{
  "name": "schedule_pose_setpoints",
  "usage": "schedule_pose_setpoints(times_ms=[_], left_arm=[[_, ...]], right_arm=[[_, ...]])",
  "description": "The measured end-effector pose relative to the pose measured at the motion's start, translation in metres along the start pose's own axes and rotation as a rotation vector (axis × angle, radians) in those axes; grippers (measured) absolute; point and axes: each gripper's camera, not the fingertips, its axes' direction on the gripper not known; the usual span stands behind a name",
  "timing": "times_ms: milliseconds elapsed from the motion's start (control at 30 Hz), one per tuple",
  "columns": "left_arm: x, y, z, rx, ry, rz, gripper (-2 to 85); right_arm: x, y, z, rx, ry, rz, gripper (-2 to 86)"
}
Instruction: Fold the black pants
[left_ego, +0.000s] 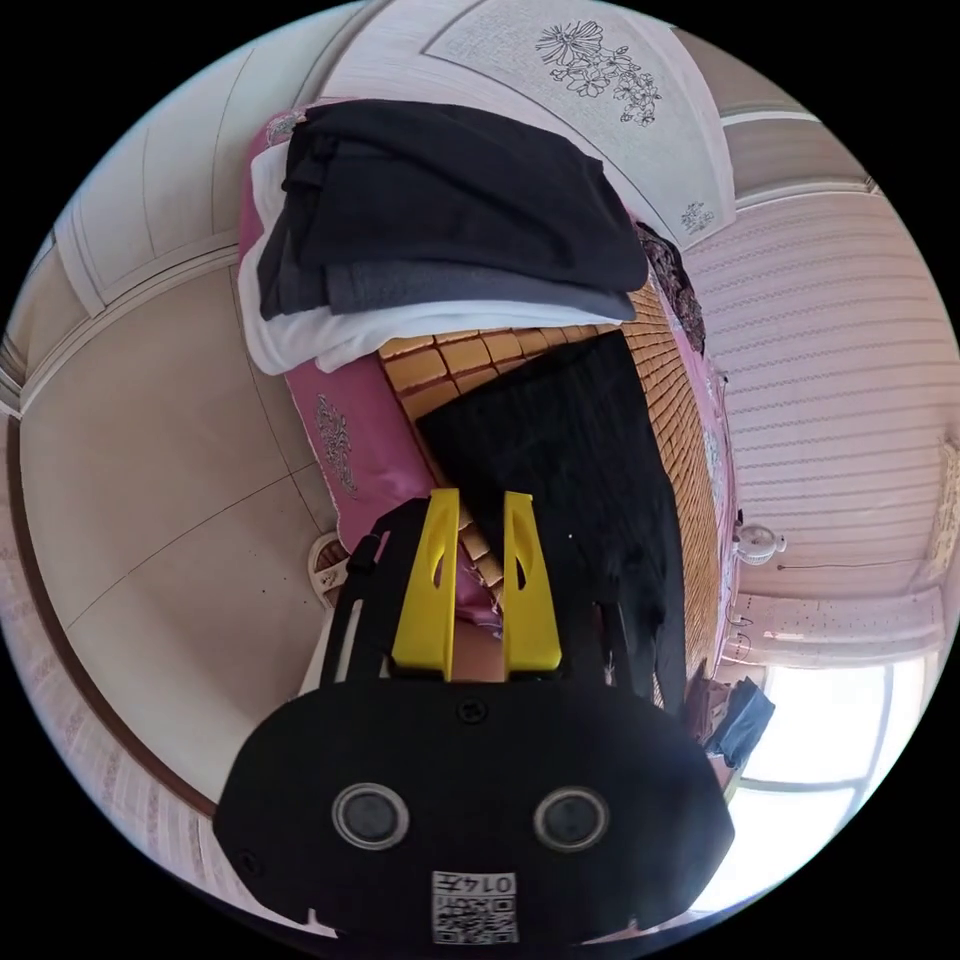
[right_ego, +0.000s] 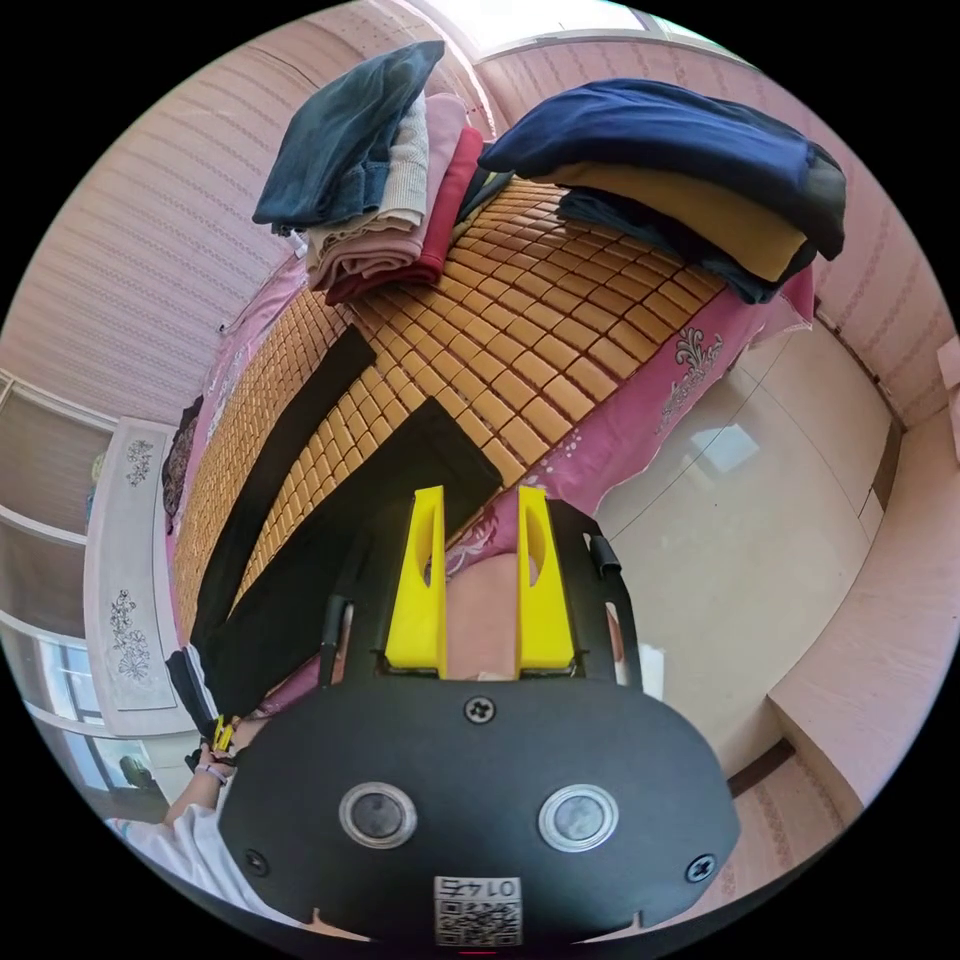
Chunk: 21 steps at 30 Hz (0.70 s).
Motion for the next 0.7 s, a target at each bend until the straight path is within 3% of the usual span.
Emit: schedule_pose_setpoints(times_ms=[133,400,500,700], left_arm=[[0.000,-0.020,-0.007,-0.090,-0.044,0.092,0.1],[-0.016,-0.033,-0.040,-0.068,-0.067,0.134,-0.9],[-0.018,-0.033,-0.048,-0.062,-0.058,0.137,-1.0],[-0.015,-0.029,-0.065,-0.046,-0.094,0.167,-1.0]], right_arm=[[-0.002,-0.003,0.000,-0.009,0.028,-0.012,10.8],[-0.001,-0.003,0.003,0.019,0.028,0.016,10.2],[-0.017,-0.006,0.003,0.055,0.079,-0.043,9.5],[-0.051,-0.022,0.024,-0.046,0.173,-0.234,6.3]])
